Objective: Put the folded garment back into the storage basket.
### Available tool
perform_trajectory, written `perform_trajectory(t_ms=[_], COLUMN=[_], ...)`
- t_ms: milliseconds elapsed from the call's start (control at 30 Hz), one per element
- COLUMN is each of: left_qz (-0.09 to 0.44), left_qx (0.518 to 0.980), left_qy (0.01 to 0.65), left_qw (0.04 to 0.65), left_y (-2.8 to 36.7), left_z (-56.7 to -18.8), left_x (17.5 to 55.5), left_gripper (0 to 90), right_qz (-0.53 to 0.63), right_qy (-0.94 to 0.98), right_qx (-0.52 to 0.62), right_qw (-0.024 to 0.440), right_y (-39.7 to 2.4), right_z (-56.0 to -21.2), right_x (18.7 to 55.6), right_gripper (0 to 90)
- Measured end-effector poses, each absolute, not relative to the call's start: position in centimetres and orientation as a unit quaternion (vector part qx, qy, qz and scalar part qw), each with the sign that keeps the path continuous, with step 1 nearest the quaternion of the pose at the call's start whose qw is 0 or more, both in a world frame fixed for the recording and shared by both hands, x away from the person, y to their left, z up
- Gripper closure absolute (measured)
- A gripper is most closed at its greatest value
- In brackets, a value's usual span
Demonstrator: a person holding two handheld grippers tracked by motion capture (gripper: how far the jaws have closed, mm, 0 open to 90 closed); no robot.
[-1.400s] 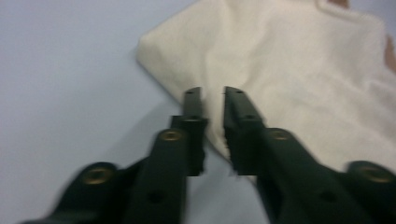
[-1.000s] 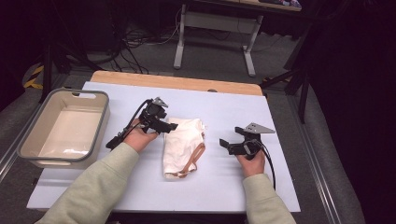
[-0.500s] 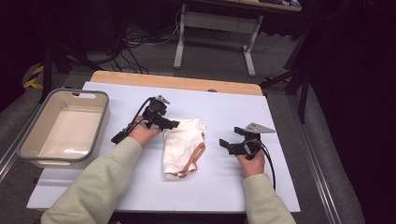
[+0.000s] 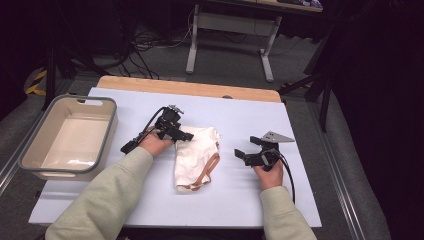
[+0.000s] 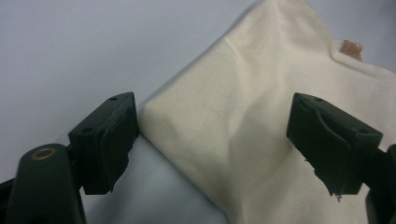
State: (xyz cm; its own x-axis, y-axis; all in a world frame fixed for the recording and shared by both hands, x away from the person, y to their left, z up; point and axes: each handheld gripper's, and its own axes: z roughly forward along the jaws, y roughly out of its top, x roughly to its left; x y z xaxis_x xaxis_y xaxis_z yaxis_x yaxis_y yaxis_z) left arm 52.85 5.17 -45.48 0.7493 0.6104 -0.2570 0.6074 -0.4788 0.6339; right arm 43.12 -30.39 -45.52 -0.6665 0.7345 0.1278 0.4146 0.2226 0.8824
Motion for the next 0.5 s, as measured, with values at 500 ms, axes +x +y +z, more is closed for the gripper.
perform_trajectory(t_ms=[500], left_qz=[0.009], left_qx=[0.875], left_qy=[0.35], left_qw=[0.333], left_y=[3.2], left_z=[-45.1], left_x=[51.5], left_gripper=[12.6], right_qz=[0.499], right_qy=[0.766], right_qx=[0.374], right_qw=[0.156], right_y=[-30.4], right_z=[-45.6], right_x=[43.1], right_gripper=[3.8])
